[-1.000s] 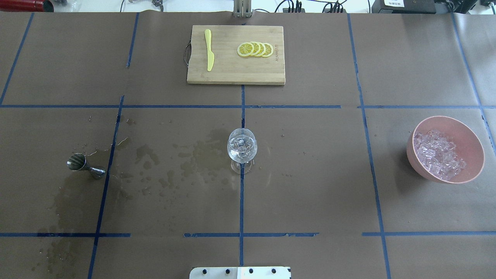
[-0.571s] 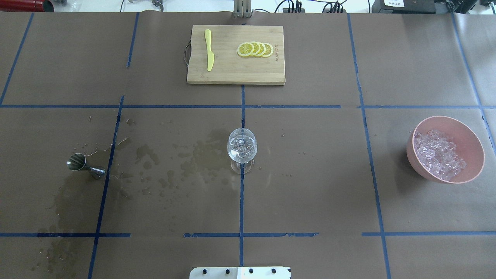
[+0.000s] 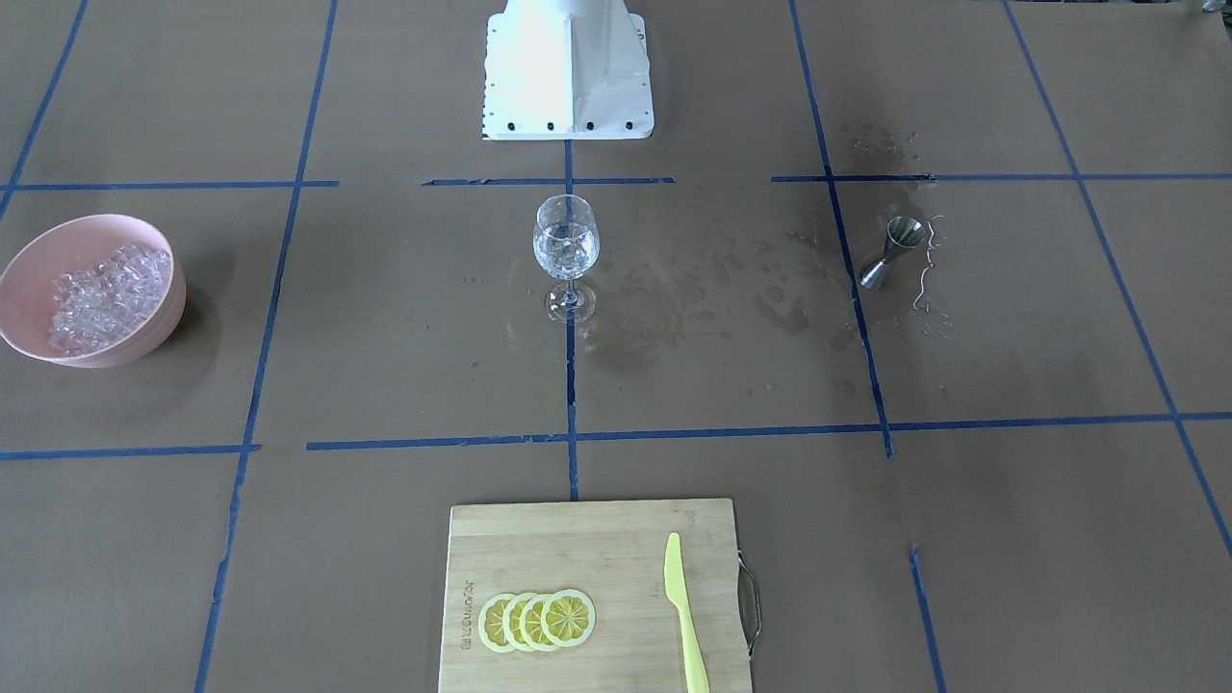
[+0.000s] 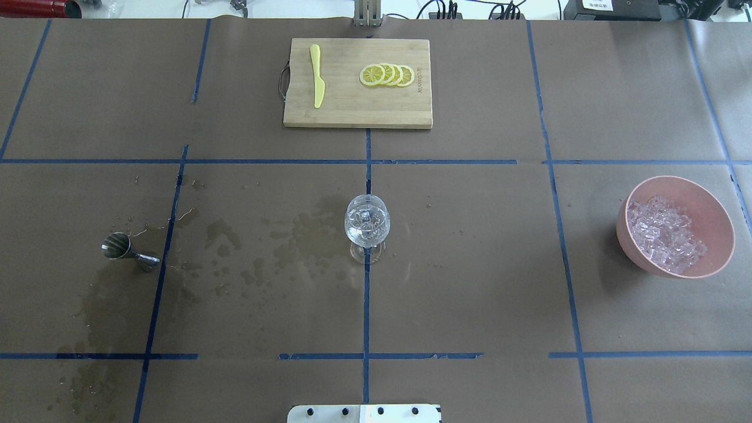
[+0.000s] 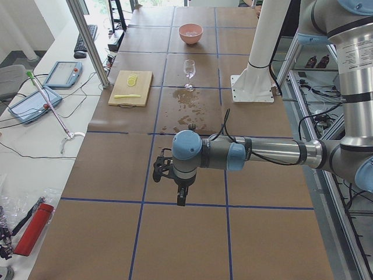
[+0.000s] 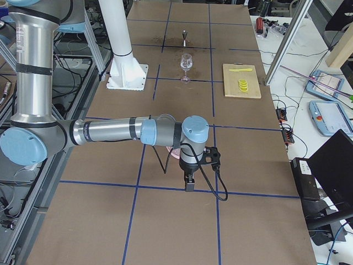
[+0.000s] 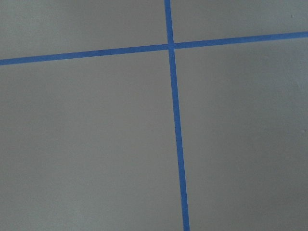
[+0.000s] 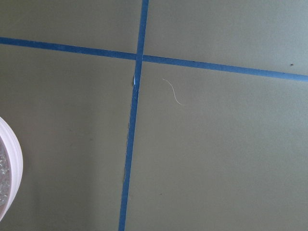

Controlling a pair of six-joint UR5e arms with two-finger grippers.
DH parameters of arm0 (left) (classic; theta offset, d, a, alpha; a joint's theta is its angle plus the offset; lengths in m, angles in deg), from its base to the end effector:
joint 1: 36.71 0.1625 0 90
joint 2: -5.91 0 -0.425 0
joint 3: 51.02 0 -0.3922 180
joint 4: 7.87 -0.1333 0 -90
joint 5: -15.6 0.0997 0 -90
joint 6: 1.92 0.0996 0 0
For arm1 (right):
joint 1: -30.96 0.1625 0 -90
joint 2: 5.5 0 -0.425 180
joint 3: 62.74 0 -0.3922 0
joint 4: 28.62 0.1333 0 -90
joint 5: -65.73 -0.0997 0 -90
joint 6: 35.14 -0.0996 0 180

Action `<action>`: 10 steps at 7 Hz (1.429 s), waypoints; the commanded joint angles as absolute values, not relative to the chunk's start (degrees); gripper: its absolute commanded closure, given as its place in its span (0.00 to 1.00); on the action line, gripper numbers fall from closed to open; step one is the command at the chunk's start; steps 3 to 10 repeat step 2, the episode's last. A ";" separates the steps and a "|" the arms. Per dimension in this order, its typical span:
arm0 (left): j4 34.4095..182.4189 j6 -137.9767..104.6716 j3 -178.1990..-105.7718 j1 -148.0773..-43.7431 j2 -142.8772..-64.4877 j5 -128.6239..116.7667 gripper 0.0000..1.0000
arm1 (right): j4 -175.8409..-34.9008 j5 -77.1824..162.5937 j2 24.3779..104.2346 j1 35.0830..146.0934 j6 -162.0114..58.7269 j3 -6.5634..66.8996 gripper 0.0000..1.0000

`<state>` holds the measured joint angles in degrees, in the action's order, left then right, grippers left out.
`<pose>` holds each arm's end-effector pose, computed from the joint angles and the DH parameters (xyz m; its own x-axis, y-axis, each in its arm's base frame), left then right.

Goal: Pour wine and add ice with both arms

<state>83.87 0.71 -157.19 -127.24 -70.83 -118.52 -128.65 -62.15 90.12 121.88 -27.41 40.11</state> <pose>-0.0677 -0.3988 0.6194 0.7180 0.0955 -0.6894 -0.0238 0.9933 0.1128 0.0793 -0.4420 0.6195 0.7837 -0.0921 0.6143 0.0902 0.9953 0.0341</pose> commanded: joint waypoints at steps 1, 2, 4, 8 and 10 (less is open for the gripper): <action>83.89 0.71 -157.19 -127.24 -71.08 -118.52 0.00 | -128.64 -62.15 90.30 121.92 -27.32 40.18 0.00; 83.89 0.71 -157.19 -127.24 -71.08 -118.52 0.00 | -128.64 -62.15 90.39 121.92 -27.23 40.27 0.00; 83.89 0.71 -157.19 -127.24 -71.08 -118.52 0.00 | -128.64 -62.15 90.39 121.92 -27.23 40.27 0.00; 83.89 0.71 -157.19 -127.24 -71.08 -118.52 0.00 | -128.64 -62.15 90.39 121.92 -27.23 40.27 0.00; 83.89 0.71 -157.19 -127.24 -71.08 -118.52 0.00 | -128.64 -62.15 90.39 121.92 -27.23 40.27 0.00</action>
